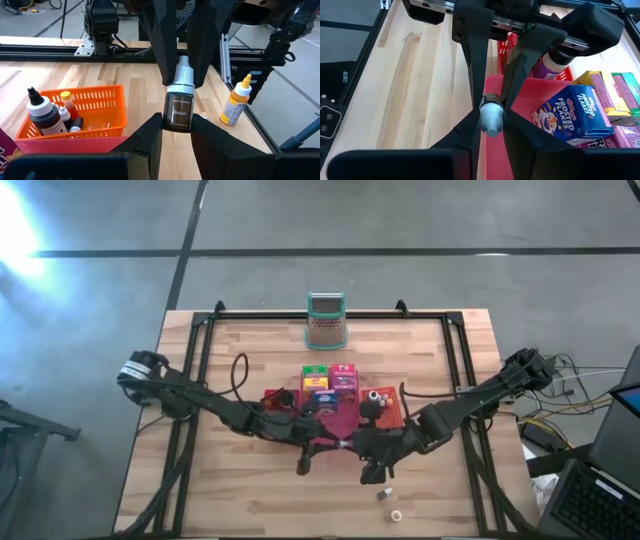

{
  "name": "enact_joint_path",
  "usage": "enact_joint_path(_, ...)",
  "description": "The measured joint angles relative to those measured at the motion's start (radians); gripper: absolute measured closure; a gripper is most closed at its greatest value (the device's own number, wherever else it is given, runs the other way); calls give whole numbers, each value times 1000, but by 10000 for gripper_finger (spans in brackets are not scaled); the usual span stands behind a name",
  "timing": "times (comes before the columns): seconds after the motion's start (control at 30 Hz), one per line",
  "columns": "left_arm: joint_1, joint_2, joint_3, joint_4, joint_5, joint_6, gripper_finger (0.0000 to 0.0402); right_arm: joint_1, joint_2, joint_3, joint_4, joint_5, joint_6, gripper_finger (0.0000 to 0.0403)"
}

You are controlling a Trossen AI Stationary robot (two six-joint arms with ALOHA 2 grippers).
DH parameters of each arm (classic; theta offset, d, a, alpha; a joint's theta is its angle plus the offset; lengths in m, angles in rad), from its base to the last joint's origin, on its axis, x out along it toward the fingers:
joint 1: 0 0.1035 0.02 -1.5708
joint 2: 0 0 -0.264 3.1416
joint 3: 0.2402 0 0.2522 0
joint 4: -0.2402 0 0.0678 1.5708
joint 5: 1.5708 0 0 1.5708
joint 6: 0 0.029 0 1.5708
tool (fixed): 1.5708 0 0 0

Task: Pick & Place Kitchen Items
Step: Put the small brown food coloring bottle into the orange bin

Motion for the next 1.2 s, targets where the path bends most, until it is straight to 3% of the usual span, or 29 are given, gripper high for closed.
enact_joint_path(0.43,0,0,0,0,0,0,295,0,0,0,-6,-2,0,331)
enact_joint_path(0.7,0,0,0,-33,0,0,202,0,-20,0,-63,-2,27,344)
enact_joint_path(0.8,1,-19,0,-90,-17,-3,176,0,-44,0,-151,-2,81,338)
enact_joint_path(0.9,2,-57,0,-152,-104,-12,163,-2,-71,0,-302,5,189,335)
enact_joint_path(1.03,2,-81,-24,-173,-209,-13,161,-8,-96,0,-486,9,350,342)
enact_joint_path(1.2,5,-84,-50,-165,-235,-26,163,-34,-99,0,-592,9,449,344)
